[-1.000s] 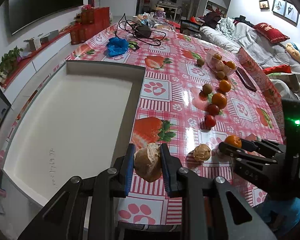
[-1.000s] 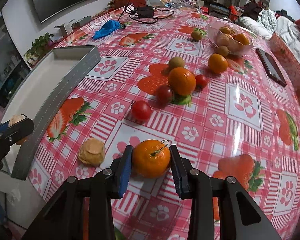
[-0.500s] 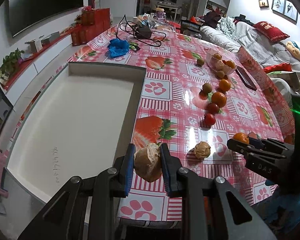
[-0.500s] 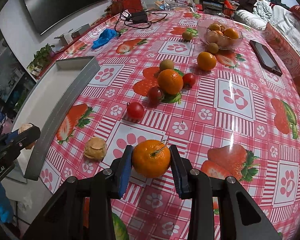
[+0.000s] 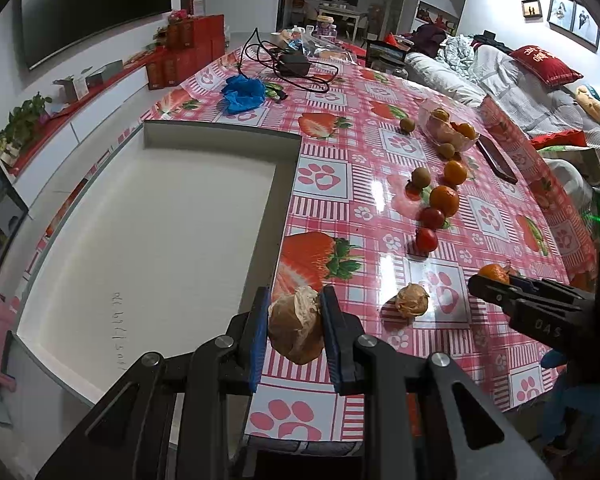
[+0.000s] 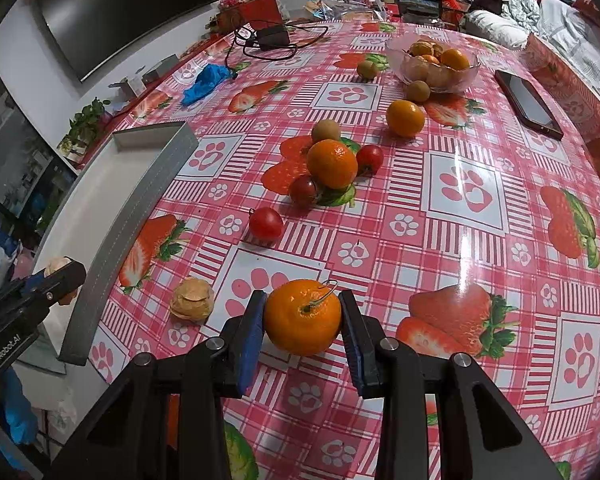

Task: Organize fruits
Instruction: 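Carry the brown fruit and the mandarin over the white tray with both grippers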

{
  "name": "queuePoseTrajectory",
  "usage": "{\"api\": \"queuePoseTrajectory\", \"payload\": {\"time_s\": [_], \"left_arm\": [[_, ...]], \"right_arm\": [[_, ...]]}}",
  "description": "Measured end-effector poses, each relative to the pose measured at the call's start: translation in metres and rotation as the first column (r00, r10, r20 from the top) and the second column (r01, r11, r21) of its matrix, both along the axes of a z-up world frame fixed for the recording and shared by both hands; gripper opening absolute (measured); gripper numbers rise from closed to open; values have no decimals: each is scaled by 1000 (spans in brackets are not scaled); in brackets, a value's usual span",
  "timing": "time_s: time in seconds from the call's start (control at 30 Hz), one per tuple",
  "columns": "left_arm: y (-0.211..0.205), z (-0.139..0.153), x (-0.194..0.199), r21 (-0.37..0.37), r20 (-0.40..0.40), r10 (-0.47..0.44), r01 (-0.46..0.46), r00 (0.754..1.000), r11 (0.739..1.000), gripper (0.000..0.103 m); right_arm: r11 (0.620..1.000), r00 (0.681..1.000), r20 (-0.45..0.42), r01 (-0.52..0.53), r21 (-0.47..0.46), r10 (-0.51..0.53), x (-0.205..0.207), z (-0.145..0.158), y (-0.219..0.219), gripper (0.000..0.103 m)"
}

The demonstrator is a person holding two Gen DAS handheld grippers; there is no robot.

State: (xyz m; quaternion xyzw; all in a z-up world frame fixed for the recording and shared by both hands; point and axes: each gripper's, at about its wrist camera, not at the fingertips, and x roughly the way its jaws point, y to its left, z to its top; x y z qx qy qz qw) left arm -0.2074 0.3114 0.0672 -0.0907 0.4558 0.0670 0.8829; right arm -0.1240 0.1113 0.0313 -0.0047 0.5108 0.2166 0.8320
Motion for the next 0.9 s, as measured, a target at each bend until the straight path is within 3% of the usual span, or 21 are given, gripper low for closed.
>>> {"api": "queuePoseTrajectory", "payload": {"time_s": [0.47, 0.9], "left_arm": [[31, 2, 6, 14, -4, 50, -50, 999, 999, 28], [90, 9, 22, 71, -29, 114, -112, 993, 991, 28]], "right_arm": [[1000, 1000, -11, -6, 4, 6, 3, 9, 1, 38], [988, 989, -10, -149, 40, 149, 18, 39, 89, 38]]}}
